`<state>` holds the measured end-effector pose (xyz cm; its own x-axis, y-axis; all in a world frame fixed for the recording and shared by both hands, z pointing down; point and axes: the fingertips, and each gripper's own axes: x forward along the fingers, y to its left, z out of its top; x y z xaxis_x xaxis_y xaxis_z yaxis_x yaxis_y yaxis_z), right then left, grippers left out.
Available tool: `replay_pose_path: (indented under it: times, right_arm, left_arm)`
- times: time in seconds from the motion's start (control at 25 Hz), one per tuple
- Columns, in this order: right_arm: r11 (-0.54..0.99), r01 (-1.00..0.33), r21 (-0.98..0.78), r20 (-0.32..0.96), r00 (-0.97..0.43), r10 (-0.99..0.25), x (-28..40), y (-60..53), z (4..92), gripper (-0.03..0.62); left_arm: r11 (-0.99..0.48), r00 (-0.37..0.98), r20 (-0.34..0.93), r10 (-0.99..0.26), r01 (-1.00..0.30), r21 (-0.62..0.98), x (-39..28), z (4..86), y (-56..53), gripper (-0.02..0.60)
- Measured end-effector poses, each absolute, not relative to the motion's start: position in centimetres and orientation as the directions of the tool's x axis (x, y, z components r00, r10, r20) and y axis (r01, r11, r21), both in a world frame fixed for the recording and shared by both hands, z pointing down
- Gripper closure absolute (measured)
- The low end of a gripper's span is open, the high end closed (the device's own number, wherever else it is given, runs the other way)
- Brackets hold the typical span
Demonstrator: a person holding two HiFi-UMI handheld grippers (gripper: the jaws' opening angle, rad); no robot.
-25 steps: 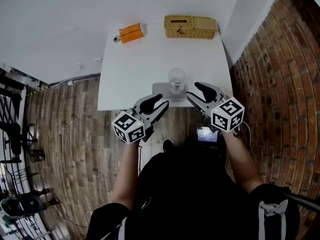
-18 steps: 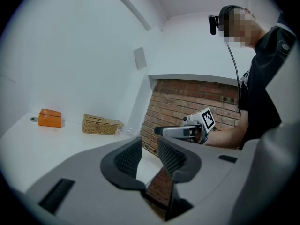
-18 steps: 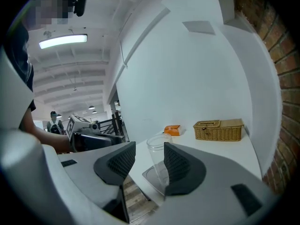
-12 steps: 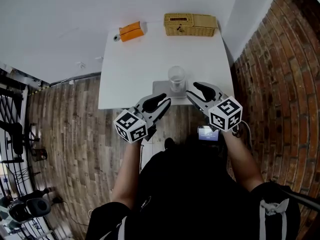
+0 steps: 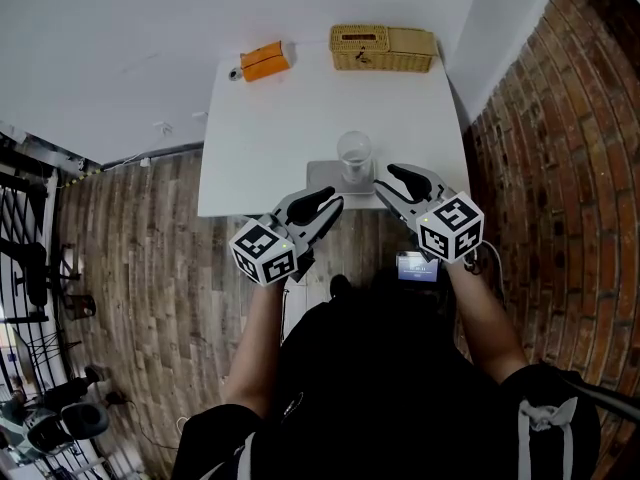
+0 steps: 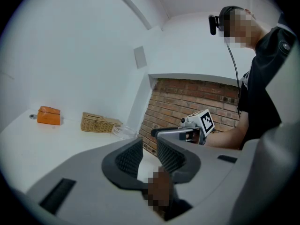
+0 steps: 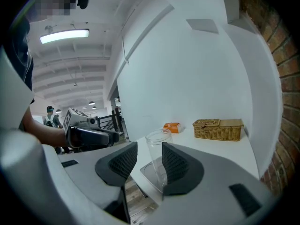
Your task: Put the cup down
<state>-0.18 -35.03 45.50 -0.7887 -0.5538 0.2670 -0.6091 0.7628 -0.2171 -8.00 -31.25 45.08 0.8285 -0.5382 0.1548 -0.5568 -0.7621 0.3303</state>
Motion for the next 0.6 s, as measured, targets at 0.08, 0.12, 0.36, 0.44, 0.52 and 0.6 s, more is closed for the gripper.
replay_pose_path:
  times: [0.08, 0.12, 0.36, 0.44, 0.52, 0.6]
  right_arm:
    - [0.762, -0.611, -0.214, 0.269, -0.787, -0.555, -0.22, -35.07, 45.5, 0.419]
    - [0.762, -0.612, -0.212, 0.27, -0.786, -0.556, -0.24, -35.11, 45.48, 0.419]
    - [0.764, -0.614, -0.199, 0.275, -0.783, -0.558, -0.21, -35.23, 45.45, 0.419]
    - [0.766, -0.613, -0.193, 0.277, -0.783, -0.557, -0.23, -35.22, 45.49, 0.419]
    - [0.768, -0.613, -0.187, 0.28, -0.782, -0.556, -0.3, -35.2, 45.57, 0.419]
    - [0.768, -0.613, -0.185, 0.283, -0.781, -0.556, -0.33, -35.2, 45.62, 0.419]
  left_arm:
    - [-0.762, 0.828, 0.154, -0.539, -0.558, 0.33, -8.06, 45.06, -31.26, 0.483]
    - [-0.761, 0.827, 0.154, -0.54, -0.558, 0.33, -8.11, 45.02, -31.29, 0.483]
    - [-0.759, 0.823, 0.15, -0.547, -0.564, 0.326, -8.25, 44.92, -31.44, 0.497]
    - [-0.759, 0.823, 0.149, -0.548, -0.564, 0.326, -8.26, 44.96, -31.44, 0.503]
    - [-0.759, 0.824, 0.15, -0.547, -0.563, 0.328, -8.3, 45.01, -31.4, 0.506]
    - [-0.759, 0.824, 0.151, -0.546, -0.563, 0.328, -8.33, 45.0, -31.37, 0.508]
